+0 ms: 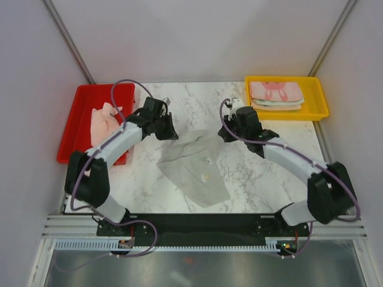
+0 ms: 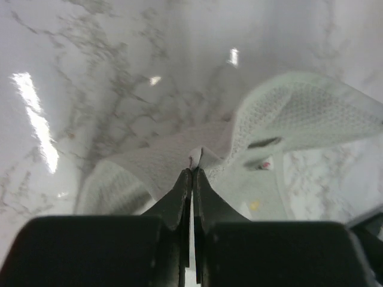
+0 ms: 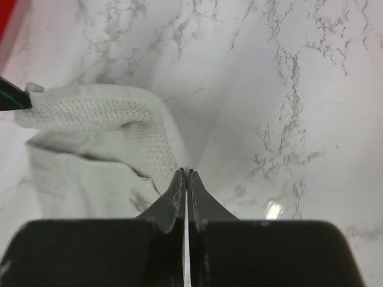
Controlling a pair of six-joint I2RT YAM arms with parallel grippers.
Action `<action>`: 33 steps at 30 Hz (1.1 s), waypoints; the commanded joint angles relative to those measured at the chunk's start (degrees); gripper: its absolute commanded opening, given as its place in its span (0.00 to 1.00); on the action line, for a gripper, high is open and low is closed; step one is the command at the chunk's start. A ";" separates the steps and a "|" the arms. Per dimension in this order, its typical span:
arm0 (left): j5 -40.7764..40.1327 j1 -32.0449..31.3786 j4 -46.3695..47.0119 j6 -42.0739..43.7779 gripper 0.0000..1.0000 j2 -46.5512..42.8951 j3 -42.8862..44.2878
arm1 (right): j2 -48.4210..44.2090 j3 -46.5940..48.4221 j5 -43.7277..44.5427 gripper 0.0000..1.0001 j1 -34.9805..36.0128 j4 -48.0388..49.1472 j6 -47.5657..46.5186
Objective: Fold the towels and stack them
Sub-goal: Flatten out the crumpled towel
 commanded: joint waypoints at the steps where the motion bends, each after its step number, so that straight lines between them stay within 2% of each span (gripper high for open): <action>1: 8.07 -3.70 2.93 -3.47 0.02 -12.68 -3.87 | -14.58 -4.82 -0.74 0.00 0.51 -3.78 2.08; 3: 10.55 -6.32 5.29 -5.92 0.02 -21.11 -7.65 | -21.08 -6.66 -2.14 0.00 1.38 -4.14 1.04; 4: 11.51 -7.30 6.52 -6.98 0.02 -23.84 -8.88 | -28.77 -9.98 -3.11 0.00 1.83 -2.75 0.94; 6: 12.65 -10.45 11.70 -10.93 0.02 -32.80 -12.74 | -35.85 -12.64 -2.50 0.00 2.36 0.60 2.51; 7: 13.01 -11.52 13.29 -12.34 0.02 -35.96 -13.71 | -40.93 -12.21 -2.24 0.00 2.36 0.35 2.87; 9: 11.96 -14.24 16.10 -16.80 0.02 -43.07 -15.65 | -44.83 -10.64 -2.32 0.00 2.45 -3.16 4.10; 12: 11.43 -16.61 18.13 -20.26 0.02 -48.45 -15.22 | -51.77 -6.60 -4.60 0.00 2.53 -4.05 7.09; 17: 8.54 -17.33 16.74 -19.13 0.02 -49.88 -10.39 | -53.64 -0.97 -4.96 0.00 2.62 -3.61 10.25; 21: 3.71 -17.33 12.09 -16.31 0.02 -48.92 -7.14 | -52.67 2.64 -2.51 0.00 2.53 -3.26 10.78; 25: -5.77 -17.33 4.01 -13.41 0.02 -45.85 -3.80 | -49.78 2.12 3.01 0.00 2.53 -4.05 8.86; 28: -22.08 -17.24 -0.40 -12.53 0.02 -41.90 -3.09 | -45.05 0.89 7.49 0.00 2.53 -1.17 6.23; 29: -24.67 -17.15 -0.93 -12.18 0.02 -40.14 -2.48 | -43.63 0.97 8.39 0.00 2.53 -0.37 5.43; 31: -27.32 -17.06 -0.24 -11.30 0.02 -38.81 -1.86 | -40.81 1.76 8.75 0.00 2.54 2.69 3.77; 33: -24.54 -17.06 2.39 -8.67 0.02 -37.67 -0.02 | -38.71 3.94 7.70 0.00 2.54 3.33 2.44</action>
